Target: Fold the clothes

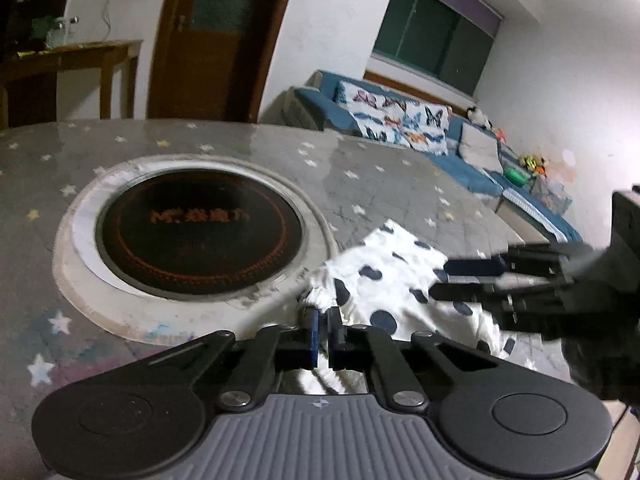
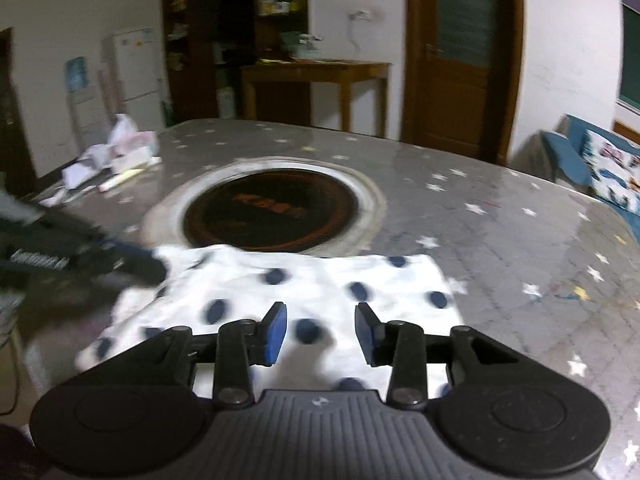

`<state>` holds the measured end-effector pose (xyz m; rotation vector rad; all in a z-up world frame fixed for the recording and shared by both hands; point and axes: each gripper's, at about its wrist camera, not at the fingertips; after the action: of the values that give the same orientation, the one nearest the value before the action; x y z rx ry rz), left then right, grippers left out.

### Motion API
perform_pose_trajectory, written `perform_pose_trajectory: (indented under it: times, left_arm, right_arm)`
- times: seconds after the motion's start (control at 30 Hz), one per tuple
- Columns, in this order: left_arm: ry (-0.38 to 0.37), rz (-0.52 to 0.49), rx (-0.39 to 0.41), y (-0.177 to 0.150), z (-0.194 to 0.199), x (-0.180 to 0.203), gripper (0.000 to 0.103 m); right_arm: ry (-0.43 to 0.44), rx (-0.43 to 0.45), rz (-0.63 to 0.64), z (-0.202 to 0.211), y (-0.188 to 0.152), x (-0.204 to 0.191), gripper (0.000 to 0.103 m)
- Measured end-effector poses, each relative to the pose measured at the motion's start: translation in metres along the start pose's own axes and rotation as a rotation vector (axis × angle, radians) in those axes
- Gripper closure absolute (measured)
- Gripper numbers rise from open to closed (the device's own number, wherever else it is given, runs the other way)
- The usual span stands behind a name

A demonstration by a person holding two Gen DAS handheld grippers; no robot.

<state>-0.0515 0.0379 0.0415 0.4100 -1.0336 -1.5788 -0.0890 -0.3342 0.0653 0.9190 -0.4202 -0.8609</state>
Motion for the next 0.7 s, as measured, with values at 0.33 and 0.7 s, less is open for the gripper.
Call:
perform_pose_trajectory:
  times: [0.33,0.7]
  left_arm:
    - [0.025,0.014,-0.005,0.001,0.007,-0.007,0.096]
    - [-0.025,-0.031,0.034,0.007,0.014,0.012,0.096]
  right_arm:
    - [0.148,0.008,0.087,-0.019,0.000,-0.056,0.065]
    - [0.078,0.040,0.032,0.008,-0.007,-0.035,0.065]
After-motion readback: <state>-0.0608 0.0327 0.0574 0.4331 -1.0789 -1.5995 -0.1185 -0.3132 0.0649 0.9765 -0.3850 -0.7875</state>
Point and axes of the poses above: each gripper's, at about its wrist camera, not at the fingertips, and z roughly against the way its jaws point, x to its right, y to its top, and after that the axes turned 3 degrees about x, right-handed
